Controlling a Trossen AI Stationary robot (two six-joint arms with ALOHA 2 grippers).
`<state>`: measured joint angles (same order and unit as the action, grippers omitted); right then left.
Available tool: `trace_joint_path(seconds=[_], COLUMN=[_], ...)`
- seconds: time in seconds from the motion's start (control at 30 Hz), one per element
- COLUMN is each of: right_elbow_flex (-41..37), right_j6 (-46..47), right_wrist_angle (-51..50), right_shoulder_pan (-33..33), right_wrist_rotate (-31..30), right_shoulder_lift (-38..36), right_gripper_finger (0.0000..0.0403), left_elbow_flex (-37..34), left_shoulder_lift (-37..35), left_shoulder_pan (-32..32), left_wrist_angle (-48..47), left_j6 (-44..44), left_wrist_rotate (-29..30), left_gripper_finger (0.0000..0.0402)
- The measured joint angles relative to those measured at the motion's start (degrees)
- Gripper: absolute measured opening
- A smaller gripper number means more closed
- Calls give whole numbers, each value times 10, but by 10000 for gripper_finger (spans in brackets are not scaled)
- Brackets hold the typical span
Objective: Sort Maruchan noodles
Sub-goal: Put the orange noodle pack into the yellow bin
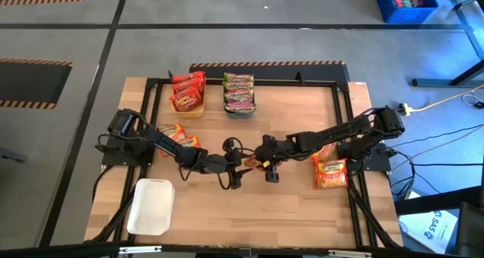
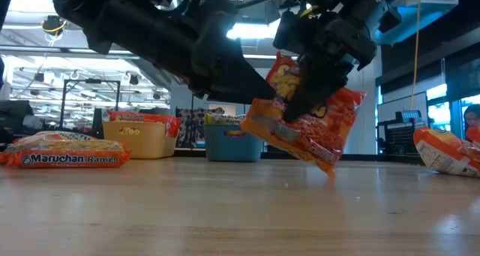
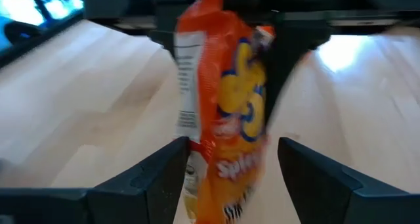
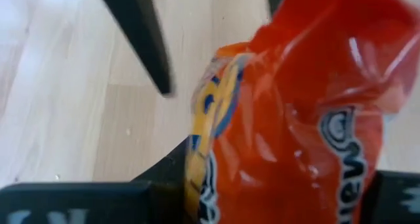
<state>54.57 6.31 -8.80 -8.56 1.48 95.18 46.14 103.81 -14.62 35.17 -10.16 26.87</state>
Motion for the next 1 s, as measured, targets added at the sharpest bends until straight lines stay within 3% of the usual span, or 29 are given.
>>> trace_joint_path(seconds=[0.4, 0.63, 0.8, 1.0], right_elbow_flex=[-1, -2, -2, -2], right_j6=[-5, -21, -23, -23], right_wrist_angle=[19, 37, 46, 43], right_shoulder_pan=[-1, -2, -2, -2], right_wrist_rotate=[5, 12, 22, 22], right_shoulder_lift=[-1, -1, -1, -1], right_gripper_finger=[130, 130, 130, 131], left_elbow_flex=[1, 1, 1, 1], left_shoulder_lift=[1, 1, 1, 1], left_shoulder_pan=[2, 25, 26, 25], left_wrist_angle=[1, 2, -1, -7], left_j6=[15, -2, -3, -3], left_wrist_rotate=[20, -111, -116, -114], left_gripper_finger=[233, 231, 225, 184])
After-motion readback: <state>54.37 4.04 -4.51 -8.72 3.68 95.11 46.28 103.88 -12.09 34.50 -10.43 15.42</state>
